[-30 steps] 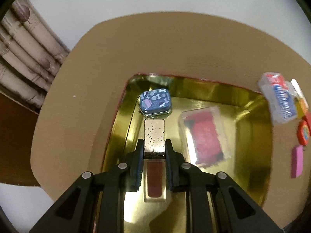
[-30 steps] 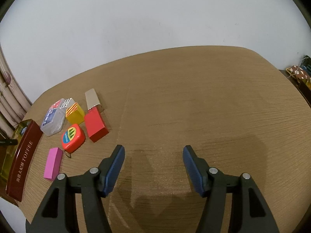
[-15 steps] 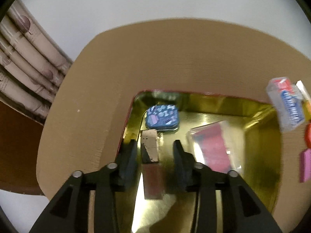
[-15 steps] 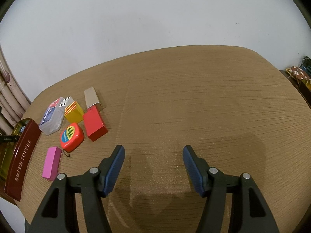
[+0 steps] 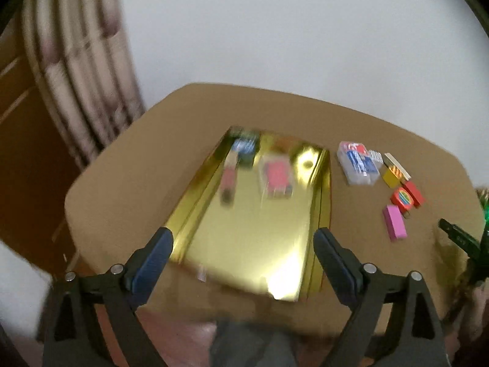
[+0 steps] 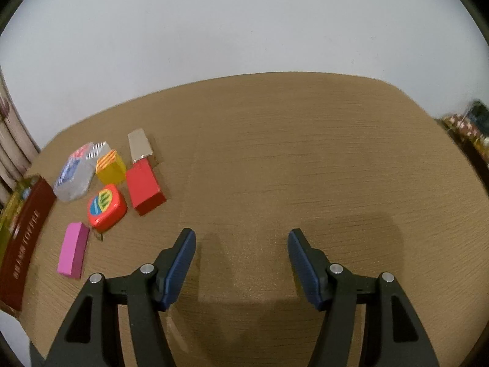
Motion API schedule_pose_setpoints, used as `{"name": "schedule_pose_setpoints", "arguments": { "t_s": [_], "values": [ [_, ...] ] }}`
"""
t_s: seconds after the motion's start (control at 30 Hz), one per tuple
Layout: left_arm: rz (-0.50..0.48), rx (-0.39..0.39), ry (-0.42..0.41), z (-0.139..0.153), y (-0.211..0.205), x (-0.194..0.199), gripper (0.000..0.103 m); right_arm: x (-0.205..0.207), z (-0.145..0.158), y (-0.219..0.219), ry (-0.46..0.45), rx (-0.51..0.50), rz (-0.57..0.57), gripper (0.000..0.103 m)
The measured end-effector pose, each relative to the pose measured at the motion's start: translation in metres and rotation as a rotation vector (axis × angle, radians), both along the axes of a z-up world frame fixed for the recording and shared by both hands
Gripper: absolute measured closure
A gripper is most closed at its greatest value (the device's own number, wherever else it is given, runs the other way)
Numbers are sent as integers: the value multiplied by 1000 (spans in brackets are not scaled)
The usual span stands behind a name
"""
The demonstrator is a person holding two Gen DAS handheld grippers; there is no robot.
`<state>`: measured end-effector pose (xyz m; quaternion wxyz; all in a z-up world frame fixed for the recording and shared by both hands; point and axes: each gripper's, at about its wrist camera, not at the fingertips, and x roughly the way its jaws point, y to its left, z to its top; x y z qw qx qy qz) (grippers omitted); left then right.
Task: Organize rigid objects
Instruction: 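Place the lipstick tube in the tin and open the left gripper, then grasp the pink block with the right gripper and drop it in the tin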
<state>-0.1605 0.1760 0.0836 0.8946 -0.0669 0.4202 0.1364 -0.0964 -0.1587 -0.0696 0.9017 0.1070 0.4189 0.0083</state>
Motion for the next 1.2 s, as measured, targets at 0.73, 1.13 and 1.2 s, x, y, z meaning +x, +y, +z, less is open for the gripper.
{"name": "schedule_pose_setpoints", "arguments": {
  "t_s": [0.73,1.13,1.2],
  "values": [
    [45,-172,150,-64,13,-78,10,22,4,162,167,-32,202,41],
    [15,-197,109,-52,8,-83,5,21,32,172,148,-3,259,73],
    [16,-192,92,-48,6,-84,3,16,56,187,105,21,299,73]
  ]
}}
